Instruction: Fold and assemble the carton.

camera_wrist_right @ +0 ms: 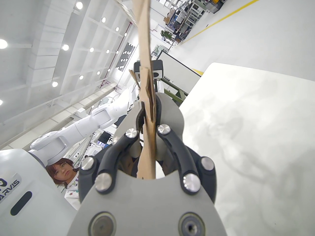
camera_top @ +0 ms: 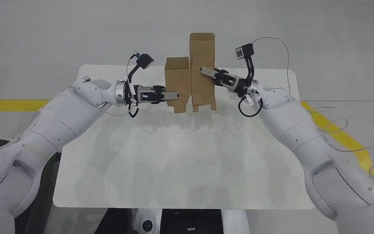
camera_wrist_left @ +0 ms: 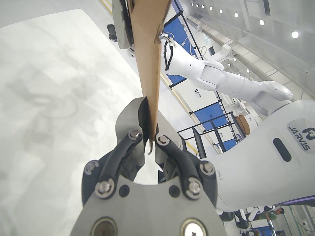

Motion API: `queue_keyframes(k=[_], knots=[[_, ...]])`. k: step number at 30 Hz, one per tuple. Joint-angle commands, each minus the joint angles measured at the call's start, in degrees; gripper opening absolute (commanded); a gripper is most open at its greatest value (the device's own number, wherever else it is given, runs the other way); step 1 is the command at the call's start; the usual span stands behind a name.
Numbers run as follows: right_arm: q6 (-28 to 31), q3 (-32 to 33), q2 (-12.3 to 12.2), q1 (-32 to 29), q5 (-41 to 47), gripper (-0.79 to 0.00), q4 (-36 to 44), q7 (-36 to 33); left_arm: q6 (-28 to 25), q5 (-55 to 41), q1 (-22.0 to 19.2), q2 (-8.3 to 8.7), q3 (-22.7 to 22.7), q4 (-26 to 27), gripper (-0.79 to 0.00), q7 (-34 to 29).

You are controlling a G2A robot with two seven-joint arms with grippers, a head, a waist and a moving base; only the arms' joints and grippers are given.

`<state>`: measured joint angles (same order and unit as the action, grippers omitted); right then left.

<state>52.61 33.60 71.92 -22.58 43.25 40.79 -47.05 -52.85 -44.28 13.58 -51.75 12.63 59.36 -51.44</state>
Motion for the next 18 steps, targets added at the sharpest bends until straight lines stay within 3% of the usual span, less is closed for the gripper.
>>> queue_keyframes(k=[1,11,18], knots=[[0.29,1.16,-0.27,-0.16,0.13,0.000,-0.50,-0.65,0.35,0.49,-0.17,0.09,0.21,-0.60,-0.785,-0.34],[-2.22,6.25,-3.64,-0.27,-4.43,0.000,1.14,-6.85,4.89,1.69,-1.19,0.53,0.49,-2.74,-0.785,-4.90],[-6.44,7.99,-6.91,-1.01,-9.35,0.000,4.66,-11.07,7.29,5.39,-1.45,1.79,-2.36,-0.33,-0.785,-7.30]])
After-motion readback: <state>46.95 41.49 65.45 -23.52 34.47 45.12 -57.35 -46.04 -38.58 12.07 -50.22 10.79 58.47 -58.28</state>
